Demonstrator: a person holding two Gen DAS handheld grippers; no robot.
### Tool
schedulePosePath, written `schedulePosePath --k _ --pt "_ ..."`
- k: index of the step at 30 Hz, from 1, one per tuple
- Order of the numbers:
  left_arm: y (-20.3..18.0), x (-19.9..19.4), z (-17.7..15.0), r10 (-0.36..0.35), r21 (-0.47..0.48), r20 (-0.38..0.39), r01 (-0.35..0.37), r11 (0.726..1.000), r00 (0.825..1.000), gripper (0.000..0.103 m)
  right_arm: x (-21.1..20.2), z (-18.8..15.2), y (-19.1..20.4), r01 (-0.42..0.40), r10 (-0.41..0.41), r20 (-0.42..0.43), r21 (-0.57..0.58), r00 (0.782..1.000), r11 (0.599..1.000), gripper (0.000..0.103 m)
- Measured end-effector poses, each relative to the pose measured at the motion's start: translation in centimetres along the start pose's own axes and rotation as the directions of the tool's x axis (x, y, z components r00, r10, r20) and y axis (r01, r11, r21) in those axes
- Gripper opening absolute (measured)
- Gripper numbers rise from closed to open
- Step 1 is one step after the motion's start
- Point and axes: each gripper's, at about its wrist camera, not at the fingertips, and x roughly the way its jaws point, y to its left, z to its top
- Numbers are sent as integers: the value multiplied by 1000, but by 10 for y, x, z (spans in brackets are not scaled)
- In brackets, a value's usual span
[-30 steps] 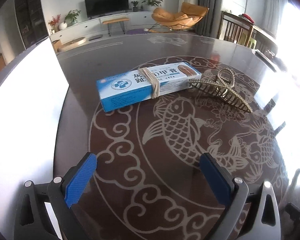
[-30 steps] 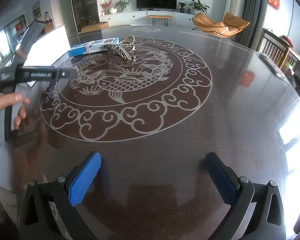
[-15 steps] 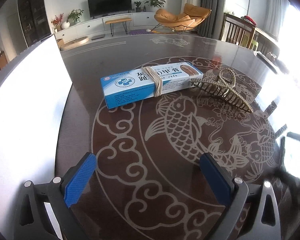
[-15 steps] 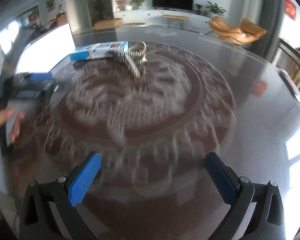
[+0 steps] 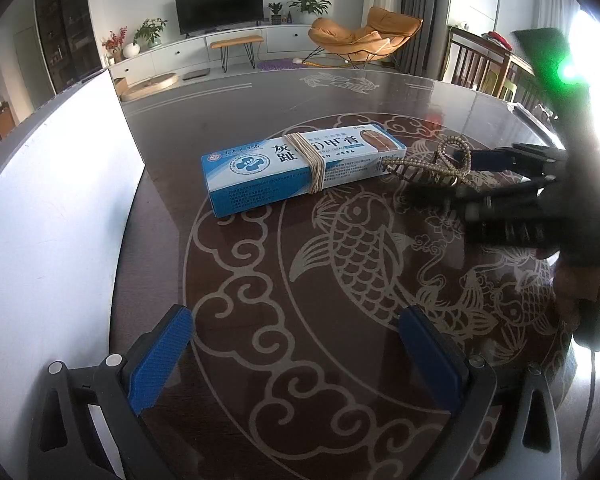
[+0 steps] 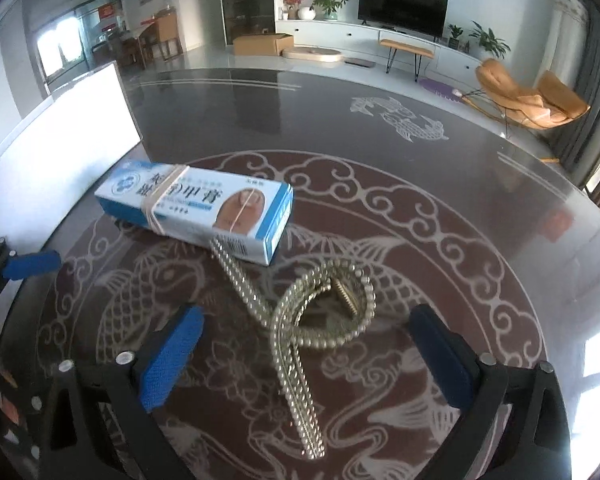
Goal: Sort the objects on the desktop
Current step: 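Grasp the pearl hair clip with the right tool while the left tool approaches the blue box, then close the left tool on the blue box and lift it while the right tool holds the clip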
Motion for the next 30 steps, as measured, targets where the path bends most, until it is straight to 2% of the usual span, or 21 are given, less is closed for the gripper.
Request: schedulePosePath --k 1,2,7,10,14,16,18,19,23,26,28,30 --pt "0 0 0 0 0 0 0 1000 1000 103 -2 -1 -2 4 -4 11 10 1000 1000 58" --pt "0 0 0 -1 -1 -1 1 1000 1000 103 -5 -4 -5 8 -9 14 22 1000 1000 54" --pt "0 0 -1 0 0 0 0 1000 1000 103 -32 -39 -13 36 -36 12 25 999 999 53" --pt "0 0 0 0 0 0 0 1000 1000 103 -64 -82 -21 83 -84 10 62 996 995 53" --pt "0 -1 1 0 0 0 0 1000 1000 103 -111 -142 -31 157 -159 -4 184 987 970 53" --pt "0 -1 0 1 -1 0 -1 1000 1000 103 -125 -161 -31 184 -186 -13 223 983 957 59" --pt "0 -1 0 1 -1 0 -1 1000 1000 103 -129 -171 -31 211 -208 -41 261 977 942 87" --pt "0 -1 1 1 -1 0 -1 1000 1000 103 -129 -172 -35 216 -210 -52 269 976 938 92" --pt "0 -1 1 1 -1 0 -1 1000 1000 103 -129 -174 -33 219 -211 -59 272 976 937 98" --pt "-1 -1 1 -3 3 -3 3 1000 1000 103 -133 -178 -36 218 -210 -59 275 976 936 98" --pt "-6 0 4 -46 81 -69 52 995 997 103 -133 -178 -36 219 -211 -59 275 976 936 98" --pt "-13 1 13 -40 157 -132 60 986 990 103 -133 -178 -36 220 -211 -60 277 976 936 98"
